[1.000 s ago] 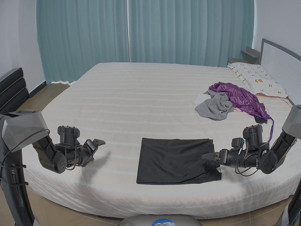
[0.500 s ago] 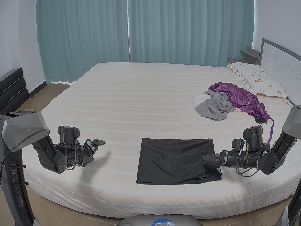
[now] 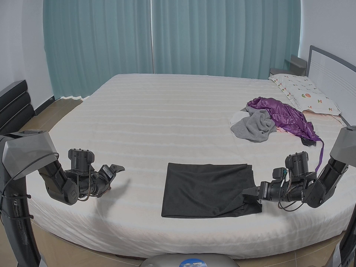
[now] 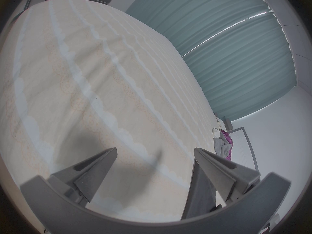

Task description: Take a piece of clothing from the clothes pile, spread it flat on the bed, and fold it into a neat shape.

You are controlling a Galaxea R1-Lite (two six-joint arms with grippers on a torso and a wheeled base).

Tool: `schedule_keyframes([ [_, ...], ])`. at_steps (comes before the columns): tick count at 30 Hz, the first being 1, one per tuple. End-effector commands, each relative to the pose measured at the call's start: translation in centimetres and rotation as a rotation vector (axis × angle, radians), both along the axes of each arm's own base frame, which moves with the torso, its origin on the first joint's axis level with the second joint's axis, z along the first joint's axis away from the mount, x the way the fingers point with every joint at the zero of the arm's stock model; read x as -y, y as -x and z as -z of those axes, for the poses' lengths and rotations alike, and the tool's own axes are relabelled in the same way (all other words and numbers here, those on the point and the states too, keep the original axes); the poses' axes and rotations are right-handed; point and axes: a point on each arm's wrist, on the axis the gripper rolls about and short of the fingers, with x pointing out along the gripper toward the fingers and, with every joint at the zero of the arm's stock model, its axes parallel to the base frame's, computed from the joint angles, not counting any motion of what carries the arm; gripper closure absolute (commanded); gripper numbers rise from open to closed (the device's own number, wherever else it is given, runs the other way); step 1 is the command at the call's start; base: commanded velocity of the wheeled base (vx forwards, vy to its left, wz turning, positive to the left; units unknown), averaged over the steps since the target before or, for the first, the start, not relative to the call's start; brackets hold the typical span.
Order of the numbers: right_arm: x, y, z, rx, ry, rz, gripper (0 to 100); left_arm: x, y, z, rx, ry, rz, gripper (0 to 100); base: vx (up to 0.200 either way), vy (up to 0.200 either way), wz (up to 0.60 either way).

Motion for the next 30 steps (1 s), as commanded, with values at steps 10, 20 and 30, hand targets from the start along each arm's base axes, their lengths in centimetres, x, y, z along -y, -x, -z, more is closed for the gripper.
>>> schedule_keyframes([
  [10,1.7,1.5,-1.1,0.005,0.002,0.04,100,0.0,0.0,0.1,-0.002,0.0,0.0,0,0.0,0.0,0.0],
  [20,2.0,2.4,-0.9,-0.01,0.007,0.035,100,0.0,0.0,0.0,-0.002,0.0,0.0,0,0.0,0.0,0.0],
  [30,2.2,3.3,-0.6,-0.017,0.041,0.008,100,0.0,0.0,0.0,-0.002,0.0,0.0,0,0.0,0.0,0.0],
])
